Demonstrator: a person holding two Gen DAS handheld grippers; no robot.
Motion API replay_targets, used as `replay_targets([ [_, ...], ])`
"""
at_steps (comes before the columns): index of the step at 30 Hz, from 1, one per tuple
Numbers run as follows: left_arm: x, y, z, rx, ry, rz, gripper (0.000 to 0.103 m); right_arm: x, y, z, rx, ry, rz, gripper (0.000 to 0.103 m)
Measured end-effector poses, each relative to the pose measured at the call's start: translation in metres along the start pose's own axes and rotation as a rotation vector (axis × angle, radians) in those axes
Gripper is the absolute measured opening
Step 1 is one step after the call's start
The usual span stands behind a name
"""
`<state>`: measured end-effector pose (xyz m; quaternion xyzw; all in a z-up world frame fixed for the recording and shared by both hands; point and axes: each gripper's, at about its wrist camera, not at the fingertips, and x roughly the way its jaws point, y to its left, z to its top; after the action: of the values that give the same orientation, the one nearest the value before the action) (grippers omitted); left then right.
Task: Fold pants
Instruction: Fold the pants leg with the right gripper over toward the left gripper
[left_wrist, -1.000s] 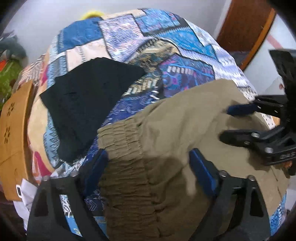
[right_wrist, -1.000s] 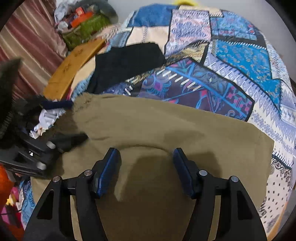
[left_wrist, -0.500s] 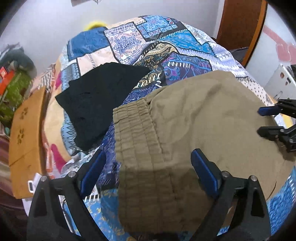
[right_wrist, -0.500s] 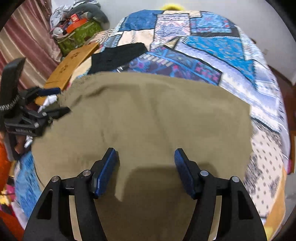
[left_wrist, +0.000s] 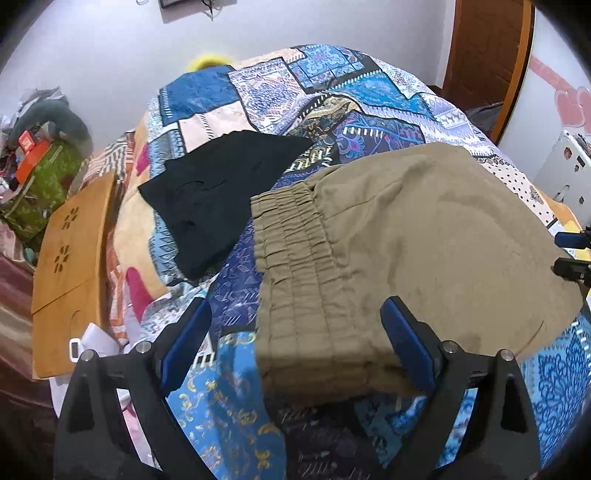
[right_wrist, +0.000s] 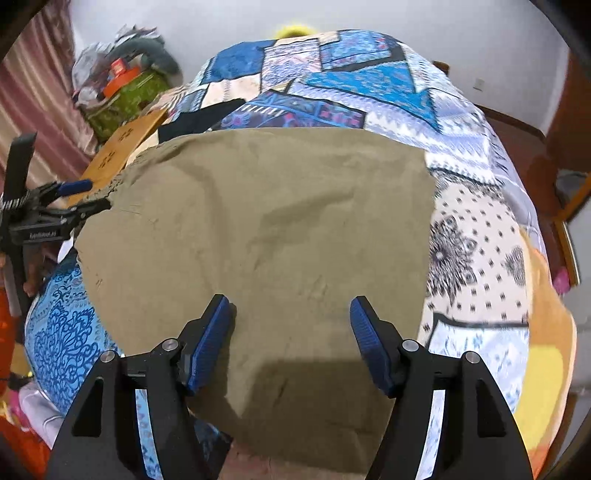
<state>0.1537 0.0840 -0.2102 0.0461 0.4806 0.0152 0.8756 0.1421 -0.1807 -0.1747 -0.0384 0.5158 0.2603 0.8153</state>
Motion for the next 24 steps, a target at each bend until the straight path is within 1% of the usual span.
replay_targets([
  [3,-0.012,0.008,-0.003,-0.019,-0.017,0.020,0.094,-0.006,0.003,-0.001,0.004,-0.014,-0.025,0.064],
  [6,-0.028,0.019,-0.004,-0.076,-0.039,0.014,0.094,-0.014,0.012,0.002,-0.026,-0.042,-0.034,0.064],
  [9,-0.042,0.026,-0.005,-0.128,-0.061,0.000,0.094,-0.026,0.026,0.009,-0.062,-0.097,-0.030,0.064],
  [13,-0.058,0.030,-0.009,-0.208,-0.076,-0.050,0.094,-0.036,0.046,0.018,-0.079,-0.167,0.024,0.065],
  [14,-0.059,0.030,-0.009,-0.221,-0.072,-0.069,0.094,-0.035,0.052,0.020,-0.083,-0.179,0.042,0.066],
  [15,-0.060,0.029,-0.011,-0.238,-0.061,-0.105,0.094,-0.033,0.057,0.021,-0.091,-0.185,0.059,0.069],
  [17,-0.058,0.027,-0.015,-0.253,-0.039,-0.161,0.094,-0.022,0.065,0.021,-0.103,-0.178,0.081,0.071],
  [19,-0.052,0.022,-0.019,-0.261,0.002,-0.213,0.094,-0.008,0.069,0.019,-0.108,-0.146,0.088,0.071],
  [23,-0.038,0.008,-0.026,-0.271,0.075,-0.273,0.094,0.022,0.065,0.011,-0.089,-0.044,0.110,0.071],
  [24,-0.036,0.007,-0.028,-0.274,0.086,-0.289,0.094,0.022,0.064,0.008,-0.089,-0.056,0.120,0.072],
])
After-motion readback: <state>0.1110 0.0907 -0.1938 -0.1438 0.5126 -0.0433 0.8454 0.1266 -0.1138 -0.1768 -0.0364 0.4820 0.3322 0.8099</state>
